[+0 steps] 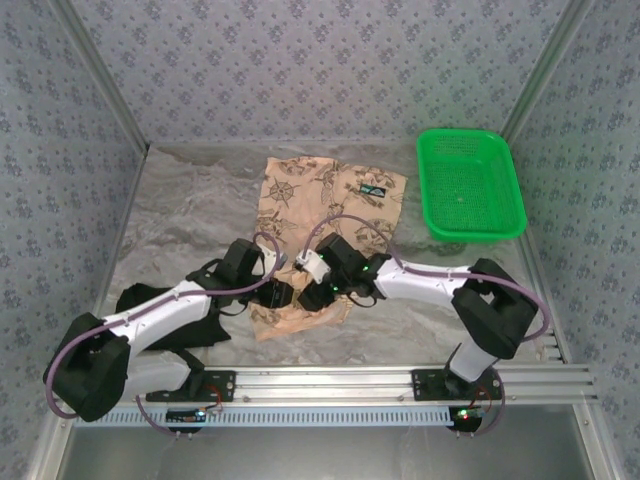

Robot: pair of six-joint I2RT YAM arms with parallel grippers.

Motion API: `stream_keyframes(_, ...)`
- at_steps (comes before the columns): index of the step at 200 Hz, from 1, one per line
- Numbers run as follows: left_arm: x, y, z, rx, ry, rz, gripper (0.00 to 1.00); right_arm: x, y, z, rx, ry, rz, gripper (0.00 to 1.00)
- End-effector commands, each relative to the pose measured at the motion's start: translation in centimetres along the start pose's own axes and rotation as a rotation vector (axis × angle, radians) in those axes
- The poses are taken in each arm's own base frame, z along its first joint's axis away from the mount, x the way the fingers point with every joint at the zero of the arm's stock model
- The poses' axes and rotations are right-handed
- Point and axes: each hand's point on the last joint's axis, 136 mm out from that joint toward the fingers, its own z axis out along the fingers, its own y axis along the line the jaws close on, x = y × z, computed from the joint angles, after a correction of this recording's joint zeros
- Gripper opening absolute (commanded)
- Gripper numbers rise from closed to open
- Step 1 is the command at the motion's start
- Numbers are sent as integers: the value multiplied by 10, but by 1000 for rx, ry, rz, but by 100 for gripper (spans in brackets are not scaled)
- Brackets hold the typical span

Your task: Fold the inside-out t-shirt

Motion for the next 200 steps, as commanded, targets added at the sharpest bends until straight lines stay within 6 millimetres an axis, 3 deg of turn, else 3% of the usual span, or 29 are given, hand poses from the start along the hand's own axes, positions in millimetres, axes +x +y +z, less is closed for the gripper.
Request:
stream_keyframes(1, -3, -2, -1, 12, -15, 7, 39, -17, -18, 7, 104, -38, -48, 33)
stream_keyframes(10, -3, -5, -1, 31, -17, 10, 40, -22, -19, 5, 120, -57, -46, 23)
stream_keyframes(38, -5, -8, -2, 47, -30, 18, 42, -35, -16, -8, 115, -115, -47, 11)
stream_keyframes(89, -24, -5, 2, 17, -67, 34, 44, -67, -13, -28, 117, -207, -64, 4)
stream_keyframes(104, -29, 2, 5, -19, -67, 16, 38, -78, -13, -34, 133, -227, -87, 3)
stream_keyframes(126, -28, 8, 10, -23, -40, -18, 17, -84, -28, -38, 216, -227, -123, 8)
stream_keyframes(148, -24, 1, 12, 32, -23, -19, 2, -85, -64, -40, 344, -218, -93, 14)
stream_keyframes(185, -20, -24, 3, 166, -24, 11, 0, -80, -110, -43, 497, -173, 66, 34)
stream_keyframes(200, -21, -32, -3, 203, -30, 11, 0, -77, -107, -49, 481, -167, 128, 39)
